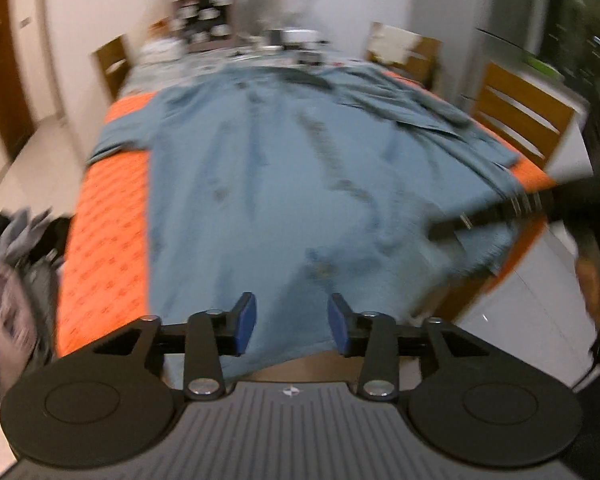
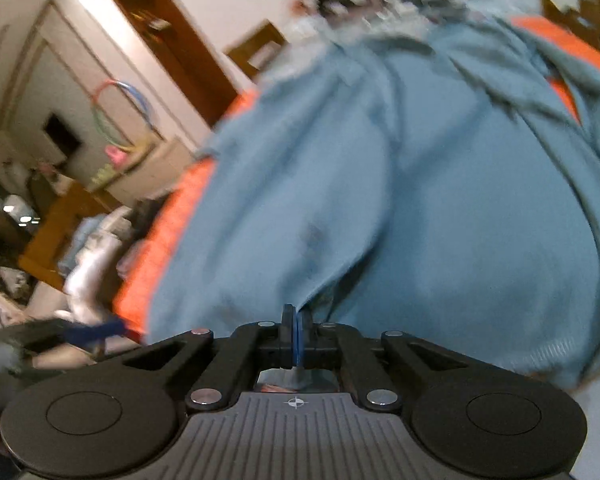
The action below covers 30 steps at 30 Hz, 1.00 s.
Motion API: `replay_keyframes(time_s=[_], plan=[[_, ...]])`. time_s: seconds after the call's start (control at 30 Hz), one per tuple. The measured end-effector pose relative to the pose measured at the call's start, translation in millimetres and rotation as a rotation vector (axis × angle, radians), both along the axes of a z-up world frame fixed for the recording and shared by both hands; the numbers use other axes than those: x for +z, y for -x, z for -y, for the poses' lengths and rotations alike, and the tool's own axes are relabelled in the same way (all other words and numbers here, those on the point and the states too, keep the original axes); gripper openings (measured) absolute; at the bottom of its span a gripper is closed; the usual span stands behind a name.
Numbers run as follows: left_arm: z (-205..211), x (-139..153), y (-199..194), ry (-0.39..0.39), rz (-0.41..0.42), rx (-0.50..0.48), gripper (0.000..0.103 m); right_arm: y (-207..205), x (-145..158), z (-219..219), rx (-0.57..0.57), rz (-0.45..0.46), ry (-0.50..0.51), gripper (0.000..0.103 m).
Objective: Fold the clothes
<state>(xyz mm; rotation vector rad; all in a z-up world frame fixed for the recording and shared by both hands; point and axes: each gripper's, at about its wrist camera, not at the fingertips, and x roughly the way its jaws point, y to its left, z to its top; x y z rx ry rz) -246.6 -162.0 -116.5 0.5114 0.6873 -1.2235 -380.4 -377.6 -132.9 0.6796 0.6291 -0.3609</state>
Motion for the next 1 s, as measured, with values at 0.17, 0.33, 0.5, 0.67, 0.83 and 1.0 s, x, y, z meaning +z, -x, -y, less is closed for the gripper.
replay_keyframes(time_s=[0.17,0.33,0.5,0.67,0.83,1.0], plan=[[21.4,-5.4,14.0,0.005,0.040,-0.101,0.054,-30.7,27.7,-2.2,0.075,0.038,0.019,0.004],[40.4,-14.8,13.7,-0.011,0.105,-0.081,0.051,-62.3,22.0,1.1,0.141,-0.010,0.011,0.004],[50.4,-25.4,-2.6,-0.053,0.113,0.000,0.002,-70.1,16.7,1.4,0.168,-0.030,0.022,0.011],[48.2,-25.3,-15.2,-0.059,0.091,0.053,0.001,-36.2,23.4,12.4,0.036,-0.003,0.039,0.024],[49.0,-23.4,-19.6,-0.059,0.079,0.061,0.001,-10.7,-4.5,17.1,-0.069,-0.071,-0.083,0.025],[49.0,-24.1,-18.4,-0.067,0.092,0.066,0.001,5.1,-29.6,20.2,-0.151,-0.062,-0.213,0.032]])
